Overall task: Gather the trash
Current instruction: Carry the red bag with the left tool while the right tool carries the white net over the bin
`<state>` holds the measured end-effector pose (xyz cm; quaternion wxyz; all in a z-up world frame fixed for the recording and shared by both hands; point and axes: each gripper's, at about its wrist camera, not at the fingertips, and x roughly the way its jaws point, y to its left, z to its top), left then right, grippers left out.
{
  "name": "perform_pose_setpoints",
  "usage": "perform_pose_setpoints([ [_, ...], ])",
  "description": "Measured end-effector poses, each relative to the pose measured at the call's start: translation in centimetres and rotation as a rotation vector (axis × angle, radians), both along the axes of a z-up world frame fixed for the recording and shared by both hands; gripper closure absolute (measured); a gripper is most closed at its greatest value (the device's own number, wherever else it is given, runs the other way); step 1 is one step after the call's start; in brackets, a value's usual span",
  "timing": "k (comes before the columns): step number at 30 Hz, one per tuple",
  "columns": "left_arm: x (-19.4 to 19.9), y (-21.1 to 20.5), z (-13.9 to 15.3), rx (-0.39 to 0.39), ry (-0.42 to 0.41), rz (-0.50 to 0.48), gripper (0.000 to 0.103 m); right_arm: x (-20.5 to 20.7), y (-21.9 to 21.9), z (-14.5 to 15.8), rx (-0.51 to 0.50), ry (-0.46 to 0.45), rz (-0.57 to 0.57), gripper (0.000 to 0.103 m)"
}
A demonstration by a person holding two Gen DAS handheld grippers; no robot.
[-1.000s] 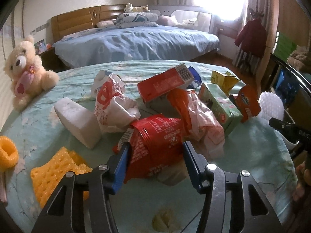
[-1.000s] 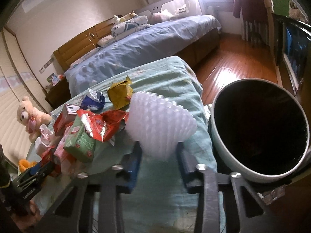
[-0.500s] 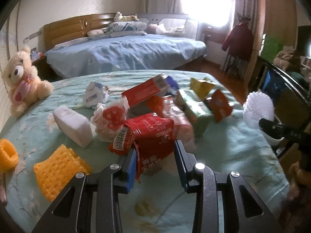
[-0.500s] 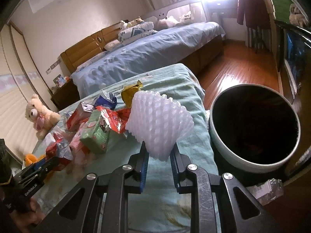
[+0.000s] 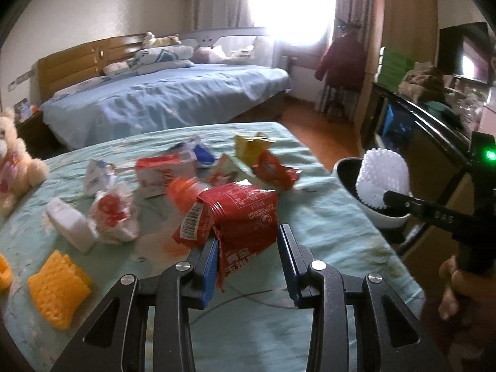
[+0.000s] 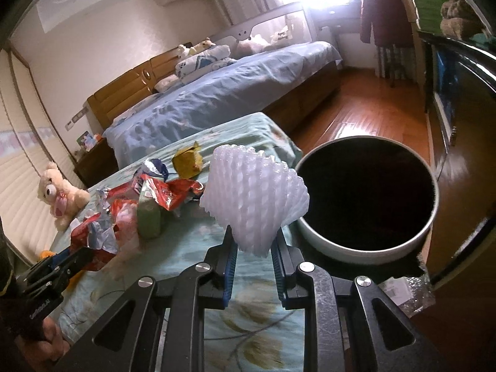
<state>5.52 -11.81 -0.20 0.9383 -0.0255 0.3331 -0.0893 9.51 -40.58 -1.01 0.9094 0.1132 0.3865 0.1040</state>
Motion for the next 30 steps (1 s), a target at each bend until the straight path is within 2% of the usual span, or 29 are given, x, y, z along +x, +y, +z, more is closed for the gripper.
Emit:
perform_pose_setpoints([
  [12, 1.4, -4.0, 0.1, 0.006, 0.007, -0.107, 0.068, -0.5, -2.6, 0.0, -0.007, -0.003, -0.054, 0.081],
  [30, 7.6, -9.9, -0.8, 0.02, 0.019, -0.202, 0.068, 1.1, -7.8, -0.8, -0.034, 0.03, -0.136, 0.081],
])
